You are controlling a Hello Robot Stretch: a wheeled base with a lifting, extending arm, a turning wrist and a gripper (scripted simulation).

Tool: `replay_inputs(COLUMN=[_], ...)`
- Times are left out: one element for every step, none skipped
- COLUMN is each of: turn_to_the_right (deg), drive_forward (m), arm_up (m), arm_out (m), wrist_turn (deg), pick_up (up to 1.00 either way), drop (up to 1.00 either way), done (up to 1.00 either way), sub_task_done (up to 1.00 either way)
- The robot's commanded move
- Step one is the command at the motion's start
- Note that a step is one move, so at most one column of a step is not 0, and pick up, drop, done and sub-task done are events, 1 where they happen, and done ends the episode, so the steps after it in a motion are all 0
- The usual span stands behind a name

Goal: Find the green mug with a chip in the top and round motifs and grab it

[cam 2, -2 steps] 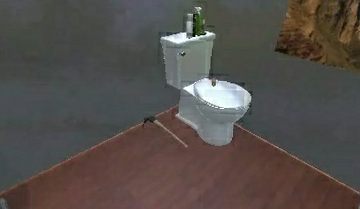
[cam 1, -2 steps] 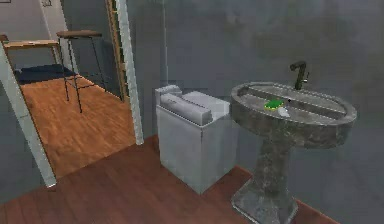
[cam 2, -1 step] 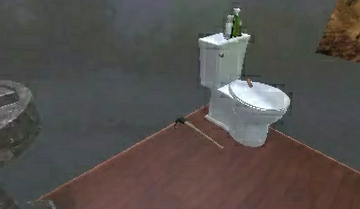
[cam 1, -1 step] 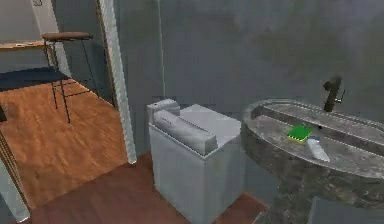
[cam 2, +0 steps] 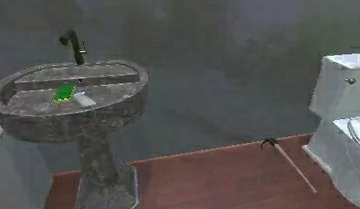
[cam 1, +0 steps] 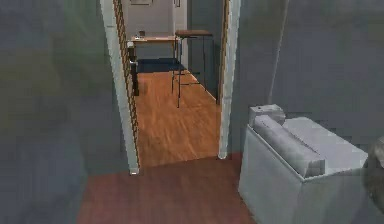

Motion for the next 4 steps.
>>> replay_inputs(turn_to_the_right=[0.0,0.0,-12.0,0.0], drive_forward=[1.00,0.25,0.00,1.00], arm_up=[0.00,0.00,0.00,0.00], arm_out=[0.00,0.00,0.00,0.00], wrist_turn=[0.0,0.0,0.0,0.0], pick_up=[0.00,0.00,0.00,0.00], drop=[0.00,0.00,0.00,0.00], done=[0.00,0.00,0.00,0.00], sub_task_done=[0.00,0.00,0.00,0.00])
